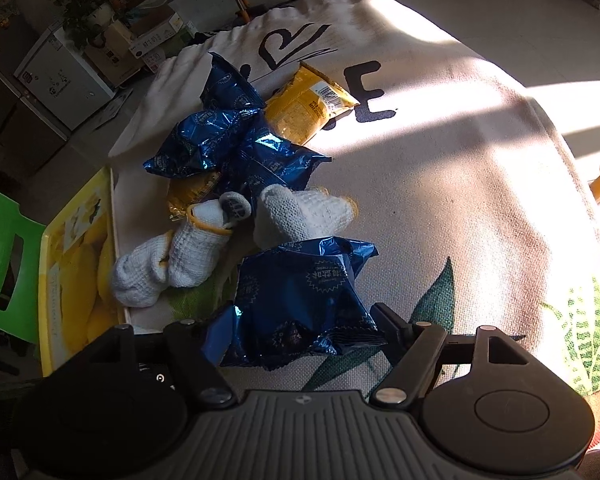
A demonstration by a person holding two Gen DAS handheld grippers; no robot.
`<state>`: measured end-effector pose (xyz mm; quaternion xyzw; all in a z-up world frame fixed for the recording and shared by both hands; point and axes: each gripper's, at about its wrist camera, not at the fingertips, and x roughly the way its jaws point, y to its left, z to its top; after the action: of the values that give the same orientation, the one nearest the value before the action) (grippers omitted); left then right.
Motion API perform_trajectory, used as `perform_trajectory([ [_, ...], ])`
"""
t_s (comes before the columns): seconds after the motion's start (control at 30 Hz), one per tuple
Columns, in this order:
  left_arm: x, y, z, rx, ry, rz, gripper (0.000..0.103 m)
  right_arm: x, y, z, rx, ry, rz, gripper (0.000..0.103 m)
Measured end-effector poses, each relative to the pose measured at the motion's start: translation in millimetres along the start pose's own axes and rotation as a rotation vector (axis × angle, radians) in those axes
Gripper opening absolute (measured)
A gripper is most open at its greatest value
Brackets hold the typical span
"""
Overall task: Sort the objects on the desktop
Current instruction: 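Grasp the white glove with the left gripper and carry it to the yellow tray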
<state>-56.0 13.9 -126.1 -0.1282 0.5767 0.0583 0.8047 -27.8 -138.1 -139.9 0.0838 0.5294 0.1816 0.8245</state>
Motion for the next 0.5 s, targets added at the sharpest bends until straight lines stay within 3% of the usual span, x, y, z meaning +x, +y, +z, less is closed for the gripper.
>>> perform_trajectory([
  [0.2, -15.1, 13.5, 6.0, -0.052, -0.038, -0.012, 0.054, -13.7, 7.5, 1.4, 0.017, -0.028, 0.054, 0.073],
  [0.5, -33.8, 47.5, 26.0, -0.172, -0.088, 0.038, 0.054, -20.6, 42.0, 15.5, -0.025, -0.034, 0.098, 0.073],
])
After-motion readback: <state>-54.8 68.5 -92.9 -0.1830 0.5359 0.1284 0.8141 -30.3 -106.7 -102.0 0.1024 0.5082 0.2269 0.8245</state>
